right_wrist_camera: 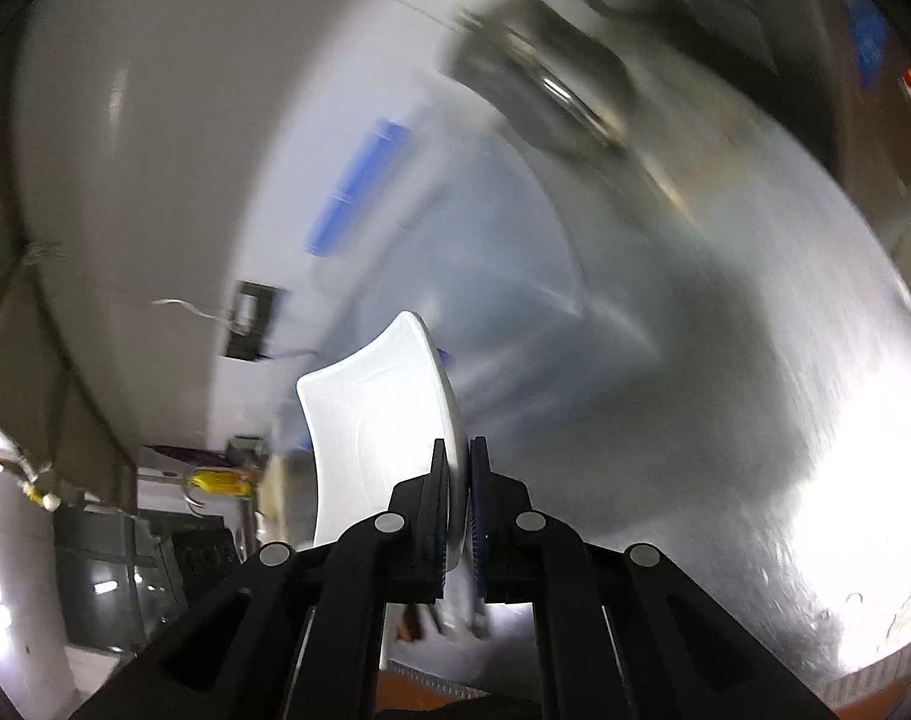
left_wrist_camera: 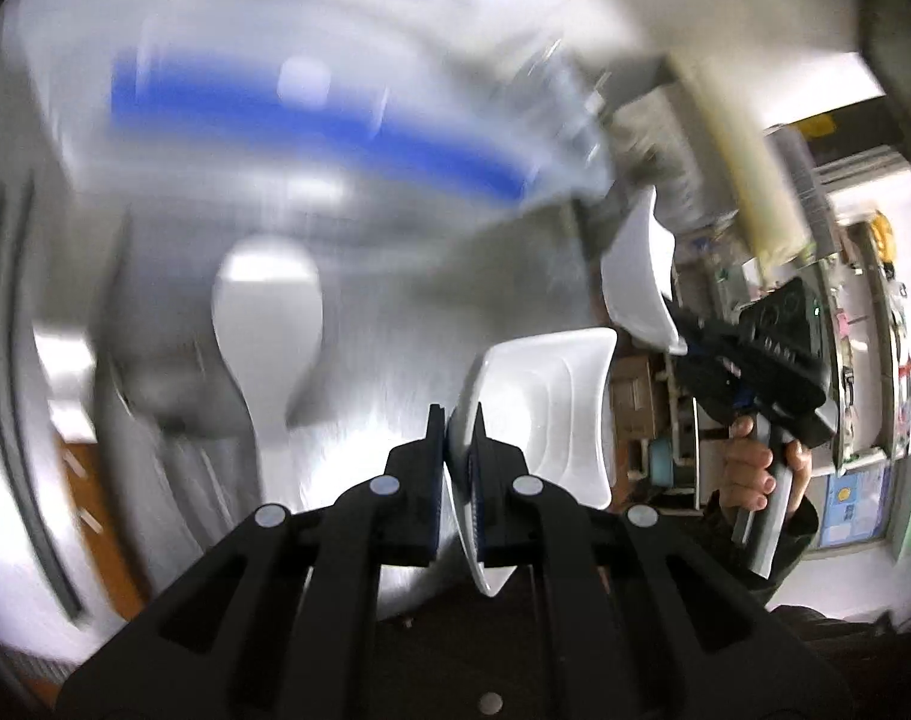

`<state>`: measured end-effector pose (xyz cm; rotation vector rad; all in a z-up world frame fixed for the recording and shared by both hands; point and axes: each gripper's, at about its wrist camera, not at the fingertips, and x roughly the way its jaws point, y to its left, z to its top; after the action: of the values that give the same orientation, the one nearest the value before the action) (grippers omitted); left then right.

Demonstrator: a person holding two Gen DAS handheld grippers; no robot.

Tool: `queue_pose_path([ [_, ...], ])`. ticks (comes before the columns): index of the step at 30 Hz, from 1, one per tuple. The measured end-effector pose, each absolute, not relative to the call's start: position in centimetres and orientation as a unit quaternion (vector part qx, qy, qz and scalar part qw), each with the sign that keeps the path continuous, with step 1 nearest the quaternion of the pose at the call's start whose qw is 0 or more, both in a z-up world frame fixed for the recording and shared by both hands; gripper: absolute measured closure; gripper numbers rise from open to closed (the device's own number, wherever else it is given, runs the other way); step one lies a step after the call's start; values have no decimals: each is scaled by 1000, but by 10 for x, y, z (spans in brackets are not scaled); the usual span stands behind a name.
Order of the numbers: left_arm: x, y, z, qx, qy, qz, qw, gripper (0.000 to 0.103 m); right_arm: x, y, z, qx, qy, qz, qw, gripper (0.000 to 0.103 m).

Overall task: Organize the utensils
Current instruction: 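Carry both white dishes into the clear box and open both grippers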

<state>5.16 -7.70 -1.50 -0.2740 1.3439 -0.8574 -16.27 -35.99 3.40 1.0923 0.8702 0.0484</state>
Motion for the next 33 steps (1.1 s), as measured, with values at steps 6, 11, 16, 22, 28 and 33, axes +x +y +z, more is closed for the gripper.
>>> queue_pose_path([
  [6, 135, -82, 49, -90, 541, -391, 739, 97, -84, -356, 83, 458, 400, 14, 794, 95],
  [11, 219, -102, 49, -80, 553, -372, 741, 97, 1, -362, 78, 429, 439, -43, 788, 95],
  [16, 298, -136, 1, -58, 604, -315, 730, 97, 74, -365, 48, 395, 492, -99, 770, 95],
  [22, 354, -163, -53, -20, 650, -283, 705, 97, 147, -364, 8, 338, 553, -141, 748, 95],
  [28, 379, -185, -91, 15, 671, -268, 691, 97, 186, -365, -32, 291, 599, -168, 727, 95],
  [33, 386, -195, -102, 19, 673, -273, 687, 97, 199, -361, -52, 276, 618, -169, 717, 95],
])
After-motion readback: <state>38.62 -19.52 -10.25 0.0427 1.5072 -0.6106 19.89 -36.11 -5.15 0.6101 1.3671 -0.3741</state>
